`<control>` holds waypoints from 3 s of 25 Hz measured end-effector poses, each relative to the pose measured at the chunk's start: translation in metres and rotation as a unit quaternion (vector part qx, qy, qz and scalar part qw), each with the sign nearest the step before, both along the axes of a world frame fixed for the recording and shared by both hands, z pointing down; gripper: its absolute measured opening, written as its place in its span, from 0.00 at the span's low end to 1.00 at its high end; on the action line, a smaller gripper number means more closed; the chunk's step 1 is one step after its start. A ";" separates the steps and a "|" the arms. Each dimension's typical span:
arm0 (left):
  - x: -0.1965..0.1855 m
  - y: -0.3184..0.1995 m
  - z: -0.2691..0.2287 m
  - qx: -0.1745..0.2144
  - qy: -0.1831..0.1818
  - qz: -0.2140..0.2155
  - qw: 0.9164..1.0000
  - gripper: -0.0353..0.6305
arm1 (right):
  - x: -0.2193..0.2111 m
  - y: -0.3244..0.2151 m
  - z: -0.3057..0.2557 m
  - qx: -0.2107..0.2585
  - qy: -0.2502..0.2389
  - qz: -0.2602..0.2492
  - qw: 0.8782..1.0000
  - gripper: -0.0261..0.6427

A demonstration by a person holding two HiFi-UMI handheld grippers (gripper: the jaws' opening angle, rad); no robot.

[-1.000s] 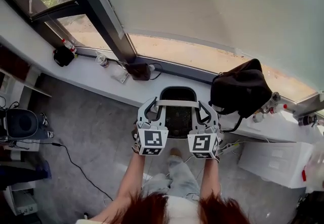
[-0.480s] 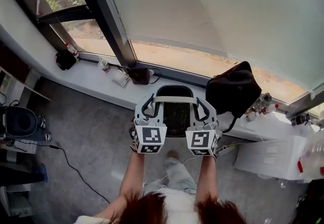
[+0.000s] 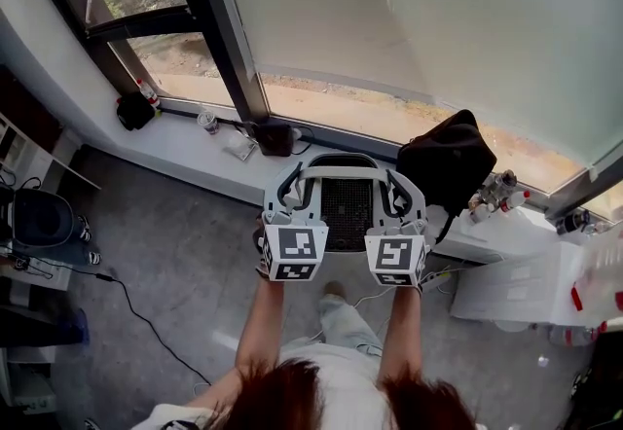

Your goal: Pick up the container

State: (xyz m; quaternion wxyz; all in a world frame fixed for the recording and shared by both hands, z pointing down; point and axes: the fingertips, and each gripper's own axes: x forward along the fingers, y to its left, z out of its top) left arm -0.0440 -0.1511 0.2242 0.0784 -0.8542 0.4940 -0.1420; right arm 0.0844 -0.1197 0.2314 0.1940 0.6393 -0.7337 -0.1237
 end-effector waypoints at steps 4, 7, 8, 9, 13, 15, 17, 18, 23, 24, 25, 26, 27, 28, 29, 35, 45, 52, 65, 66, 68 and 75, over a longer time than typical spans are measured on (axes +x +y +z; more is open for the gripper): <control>-0.009 0.019 -0.017 0.015 0.005 -0.001 1.000 0.22 | -0.009 0.017 -0.015 0.014 0.001 -0.007 1.000 0.14; -0.015 0.034 -0.027 0.024 0.008 -0.002 1.000 0.22 | -0.018 0.030 -0.027 0.033 0.001 -0.021 0.999 0.14; -0.017 0.038 -0.030 0.026 0.009 -0.002 1.000 0.22 | -0.020 0.034 -0.031 0.037 0.002 -0.023 0.999 0.14; -0.019 0.043 -0.033 0.028 0.011 -0.002 1.000 0.22 | -0.022 0.038 -0.034 0.041 0.003 -0.025 0.999 0.14; -0.023 0.061 -0.046 0.041 0.016 -0.001 0.999 0.22 | -0.026 0.057 -0.047 0.054 0.007 -0.028 0.998 0.14; -0.025 0.073 -0.051 0.046 0.020 0.001 0.999 0.22 | -0.028 0.068 -0.053 0.062 0.008 -0.028 0.998 0.14; -0.029 0.085 -0.056 0.051 0.025 0.000 0.998 0.22 | -0.032 0.081 -0.059 0.071 0.007 -0.027 0.997 0.14; -0.031 0.092 -0.058 0.052 0.027 -0.001 0.998 0.22 | -0.033 0.087 -0.061 0.075 0.008 -0.028 0.997 0.14; -0.037 0.119 -0.066 0.058 0.036 -0.001 0.998 0.22 | -0.039 0.114 -0.071 0.085 0.012 -0.029 0.996 0.14; -0.039 0.124 -0.067 0.058 0.035 0.000 0.998 0.22 | -0.041 0.119 -0.072 0.086 0.010 -0.029 0.996 0.14; -0.041 0.130 -0.069 0.058 0.035 0.000 0.998 0.22 | -0.043 0.125 -0.073 0.086 0.009 -0.029 0.996 0.14; -0.042 0.136 -0.070 0.059 0.035 0.001 0.998 0.22 | -0.045 0.130 -0.074 0.086 0.008 -0.029 0.996 0.14; -0.044 0.142 -0.071 0.060 0.035 0.000 0.998 0.22 | -0.046 0.136 -0.075 0.087 0.007 -0.030 0.996 0.14; -0.046 0.148 -0.072 0.062 0.035 -0.001 0.997 0.22 | -0.048 0.141 -0.076 0.089 0.007 -0.030 0.996 0.14; -0.048 0.154 -0.074 0.064 0.036 -0.002 0.997 0.22 | -0.050 0.147 -0.078 0.091 0.007 -0.030 0.995 0.14; -0.059 0.185 -0.082 0.073 0.037 -0.004 0.997 0.22 | -0.061 0.178 -0.086 0.099 0.007 -0.034 0.994 0.14; -0.070 0.226 -0.098 0.087 0.040 -0.008 0.995 0.22 | -0.072 0.218 -0.101 0.114 0.011 -0.039 0.993 0.14; -0.076 0.247 -0.108 0.091 0.042 -0.001 0.995 0.22 | -0.077 0.241 -0.113 0.126 0.019 -0.040 0.991 0.14; -0.077 0.281 -0.119 0.104 0.050 -0.001 0.993 0.22 | -0.079 0.275 -0.124 0.141 0.027 -0.046 0.989 0.13; -0.078 0.284 -0.119 0.104 0.051 -0.001 0.993 0.22 | -0.080 0.277 -0.125 0.142 0.028 -0.047 0.988 0.14; -0.078 0.287 -0.120 0.105 0.054 -0.001 0.993 0.22 | -0.081 0.281 -0.127 0.144 0.031 -0.048 0.988 0.14; -0.079 0.298 -0.120 0.107 0.052 0.003 0.993 0.22 | -0.081 0.292 -0.129 0.146 0.035 -0.047 0.988 0.14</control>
